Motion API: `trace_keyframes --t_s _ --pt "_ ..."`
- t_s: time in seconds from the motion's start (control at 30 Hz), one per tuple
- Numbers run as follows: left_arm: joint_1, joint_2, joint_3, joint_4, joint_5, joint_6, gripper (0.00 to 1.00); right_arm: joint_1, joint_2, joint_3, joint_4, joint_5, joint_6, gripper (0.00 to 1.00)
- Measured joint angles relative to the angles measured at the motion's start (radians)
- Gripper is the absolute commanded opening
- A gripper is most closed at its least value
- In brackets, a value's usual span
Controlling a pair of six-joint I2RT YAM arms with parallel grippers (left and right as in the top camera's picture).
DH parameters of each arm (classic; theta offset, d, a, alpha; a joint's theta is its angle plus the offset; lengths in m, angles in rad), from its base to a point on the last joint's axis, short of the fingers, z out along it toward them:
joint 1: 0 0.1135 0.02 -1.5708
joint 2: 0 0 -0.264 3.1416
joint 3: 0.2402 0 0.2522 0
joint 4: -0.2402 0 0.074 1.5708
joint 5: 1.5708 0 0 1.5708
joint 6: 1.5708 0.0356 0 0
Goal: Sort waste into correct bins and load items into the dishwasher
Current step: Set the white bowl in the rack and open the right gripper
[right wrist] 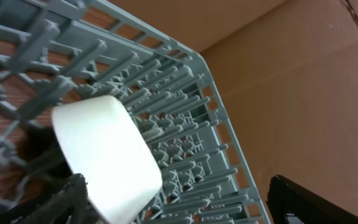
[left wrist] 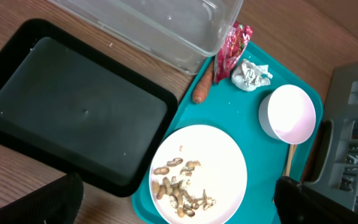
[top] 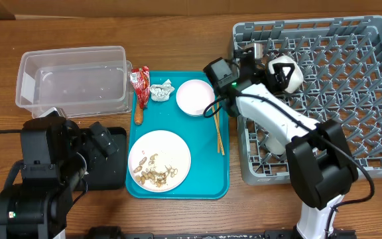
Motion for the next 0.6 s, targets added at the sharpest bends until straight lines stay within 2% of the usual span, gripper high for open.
trace_keyframes --t_s 0.13,0.2,0.27,0.37,0.43,0.6 --pt "0.000 0.000 0.000 0.000 0.000 0.000 1.00 0.044 -0.082 0.013 -0.031 -0.153 -0.001 0.88" --pt "0.000 0.000 0.000 0.000 0.000 0.000 1.00 0.066 -0.135 0.042 -0.044 -0.334 0.001 0.75" --pt "0.000 0.000 0.000 0.000 0.000 0.000 1.00 0.081 -0.193 0.072 -0.034 -0.597 0.002 0.69" --pt "0.000 0.000 0.000 0.000 0.000 0.000 1.00 0.082 -0.242 0.089 -0.013 -0.919 0.035 0.68" --pt "0.000 0.000 0.000 0.000 0.000 0.000 1.00 0.082 -0.246 0.092 -0.018 -1.067 0.092 0.67" --pt "0.000 0.000 0.000 0.000 0.000 0.000 1.00 0.082 -0.203 0.092 -0.055 -1.255 0.282 0.67"
